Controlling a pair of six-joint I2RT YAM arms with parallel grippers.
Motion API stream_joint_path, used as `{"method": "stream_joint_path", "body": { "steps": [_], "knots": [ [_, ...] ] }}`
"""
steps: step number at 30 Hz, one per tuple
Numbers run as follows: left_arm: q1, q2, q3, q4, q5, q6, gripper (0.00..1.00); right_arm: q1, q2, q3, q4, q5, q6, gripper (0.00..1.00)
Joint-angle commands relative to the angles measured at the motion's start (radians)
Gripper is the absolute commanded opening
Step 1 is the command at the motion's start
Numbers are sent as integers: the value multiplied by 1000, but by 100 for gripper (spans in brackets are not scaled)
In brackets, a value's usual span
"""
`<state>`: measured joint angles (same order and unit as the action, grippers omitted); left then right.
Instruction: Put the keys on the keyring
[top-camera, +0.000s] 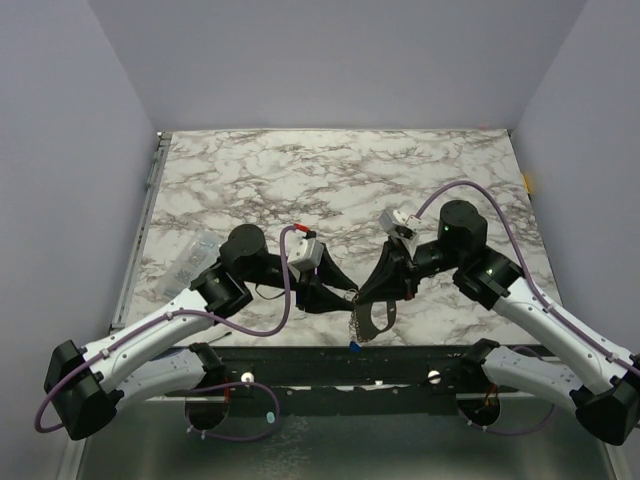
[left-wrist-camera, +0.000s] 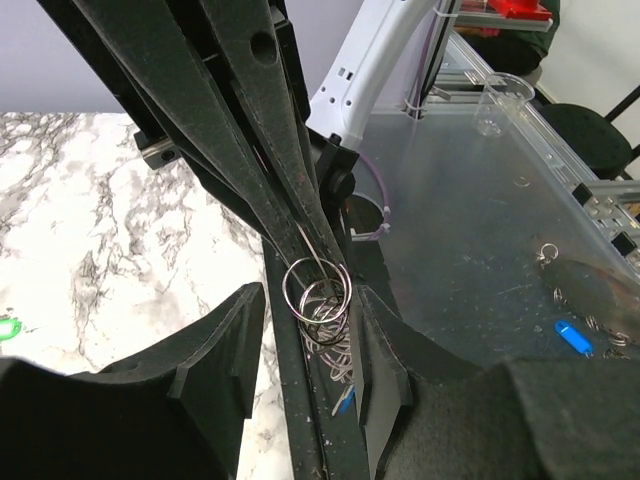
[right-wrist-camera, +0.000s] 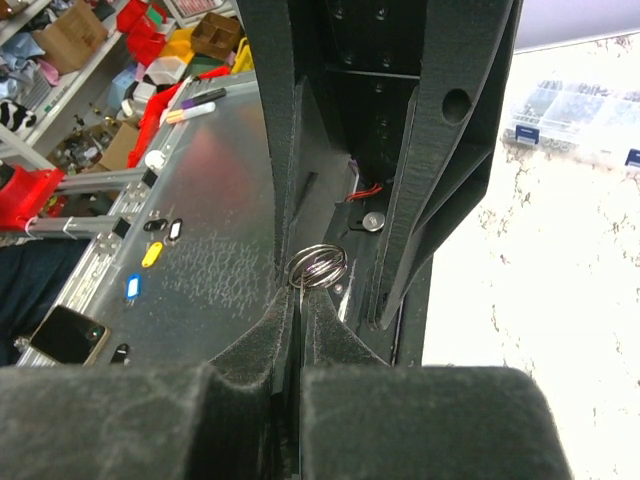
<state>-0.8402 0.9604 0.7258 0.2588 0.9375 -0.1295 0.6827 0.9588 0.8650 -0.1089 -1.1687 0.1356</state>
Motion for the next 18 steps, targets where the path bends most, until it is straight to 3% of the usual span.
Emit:
{"method": "stream_joint_path", "body": {
  "steps": [1, 8, 18],
  "knots": [
    [-4, -22, 10, 34, -4, 13, 44, 15, 4, 29, -42, 16, -22, 1],
    [-4, -47, -6, 31, -46, 38, 44, 21, 8, 38, -60, 19, -31, 0],
    [-5, -18, -15, 24, 0, 28, 44, 26, 4, 49, -51, 16, -31, 1]
  ]
}}
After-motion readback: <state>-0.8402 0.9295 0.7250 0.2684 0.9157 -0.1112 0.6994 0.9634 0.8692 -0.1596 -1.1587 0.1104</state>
